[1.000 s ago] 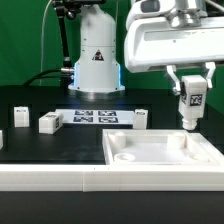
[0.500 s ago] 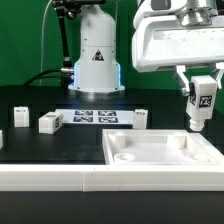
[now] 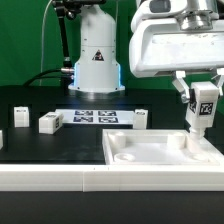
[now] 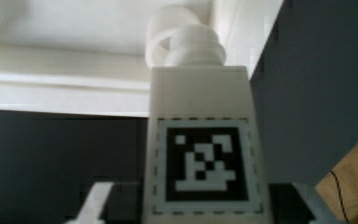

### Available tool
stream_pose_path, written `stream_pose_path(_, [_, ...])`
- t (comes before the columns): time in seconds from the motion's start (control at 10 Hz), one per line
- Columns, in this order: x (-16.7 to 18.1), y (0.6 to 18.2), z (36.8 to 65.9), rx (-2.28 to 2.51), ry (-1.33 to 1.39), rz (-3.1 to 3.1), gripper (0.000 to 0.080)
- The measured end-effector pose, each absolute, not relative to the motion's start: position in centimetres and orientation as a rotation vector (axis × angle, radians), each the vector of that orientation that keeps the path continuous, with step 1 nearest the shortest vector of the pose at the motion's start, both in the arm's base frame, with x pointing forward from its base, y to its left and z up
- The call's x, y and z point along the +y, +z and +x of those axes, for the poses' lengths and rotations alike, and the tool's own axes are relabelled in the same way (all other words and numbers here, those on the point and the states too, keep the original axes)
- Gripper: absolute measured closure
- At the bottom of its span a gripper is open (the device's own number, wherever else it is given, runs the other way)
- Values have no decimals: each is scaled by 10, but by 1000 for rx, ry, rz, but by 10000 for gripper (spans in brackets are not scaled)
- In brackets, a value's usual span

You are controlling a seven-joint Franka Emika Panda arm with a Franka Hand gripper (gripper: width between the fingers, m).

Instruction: Assemble one leg

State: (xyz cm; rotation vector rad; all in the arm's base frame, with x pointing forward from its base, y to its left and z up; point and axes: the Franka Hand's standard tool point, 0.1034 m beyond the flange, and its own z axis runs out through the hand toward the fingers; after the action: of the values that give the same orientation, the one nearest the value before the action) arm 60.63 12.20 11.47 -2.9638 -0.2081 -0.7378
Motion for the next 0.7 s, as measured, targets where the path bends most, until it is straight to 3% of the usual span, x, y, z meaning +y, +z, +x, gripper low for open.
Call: stream_pose_path(0.7, [115, 92, 620, -192, -721, -2976, 506])
